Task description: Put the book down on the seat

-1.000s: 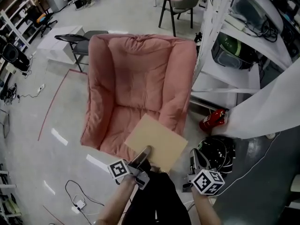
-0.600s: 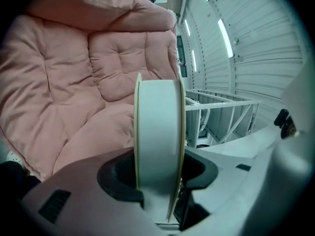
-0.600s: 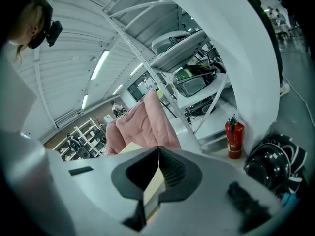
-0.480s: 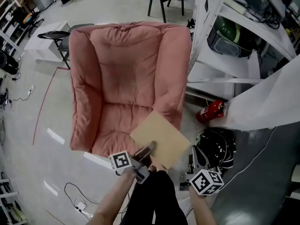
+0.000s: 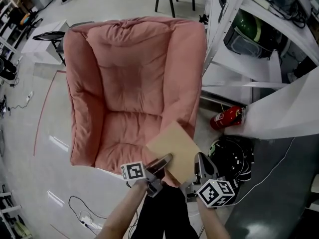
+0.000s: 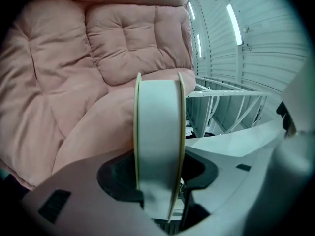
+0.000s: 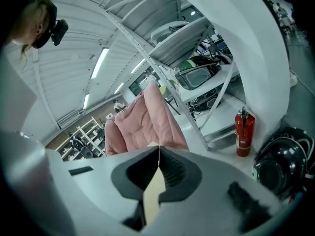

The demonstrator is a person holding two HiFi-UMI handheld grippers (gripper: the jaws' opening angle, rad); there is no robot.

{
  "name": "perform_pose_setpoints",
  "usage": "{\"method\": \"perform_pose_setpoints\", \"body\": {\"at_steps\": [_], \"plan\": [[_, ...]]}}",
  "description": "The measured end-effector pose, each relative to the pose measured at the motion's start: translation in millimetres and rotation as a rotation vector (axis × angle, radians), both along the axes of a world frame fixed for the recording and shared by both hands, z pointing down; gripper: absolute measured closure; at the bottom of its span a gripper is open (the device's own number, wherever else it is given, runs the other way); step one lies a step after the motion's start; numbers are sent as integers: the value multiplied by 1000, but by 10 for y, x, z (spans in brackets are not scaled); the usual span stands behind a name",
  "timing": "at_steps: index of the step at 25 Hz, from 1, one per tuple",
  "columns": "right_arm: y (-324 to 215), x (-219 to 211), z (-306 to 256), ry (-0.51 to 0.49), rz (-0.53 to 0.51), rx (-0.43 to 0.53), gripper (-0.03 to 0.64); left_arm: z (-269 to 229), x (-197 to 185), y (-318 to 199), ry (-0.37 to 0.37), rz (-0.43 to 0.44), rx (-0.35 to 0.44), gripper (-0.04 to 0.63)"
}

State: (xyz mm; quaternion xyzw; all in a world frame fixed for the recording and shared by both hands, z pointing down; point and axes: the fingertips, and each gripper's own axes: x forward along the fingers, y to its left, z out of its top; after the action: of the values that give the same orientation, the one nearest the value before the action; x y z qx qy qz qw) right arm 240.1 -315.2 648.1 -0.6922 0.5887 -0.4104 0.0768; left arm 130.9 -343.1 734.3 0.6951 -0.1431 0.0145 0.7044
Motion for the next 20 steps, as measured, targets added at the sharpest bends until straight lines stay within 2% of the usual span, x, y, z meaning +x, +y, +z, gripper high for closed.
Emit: {"method": "perform_pose_setpoints", "body": {"at_steps": [2,5,9,12,14,20], "plan": [[-60,-22,54,-3,-10,0,604,75,2,-19,-27,20,12,374],[-110,-66,132,-7,-25,-5,604,72,74,-19,27,14,-27,374],[-105,-95,204,-19,-29,-20,604,169,40,7,-10,53,-4,374],[-78,-96,248,-23,-30,-31,604,130,117,74,36,84,-13,376],[-62,-83,274,-22,-30,-36,604,142,151,109,38,99,-15,376],[-61,-37,306,-19,-26,-41,604,163,145,110,27,70,-7,364]]}}
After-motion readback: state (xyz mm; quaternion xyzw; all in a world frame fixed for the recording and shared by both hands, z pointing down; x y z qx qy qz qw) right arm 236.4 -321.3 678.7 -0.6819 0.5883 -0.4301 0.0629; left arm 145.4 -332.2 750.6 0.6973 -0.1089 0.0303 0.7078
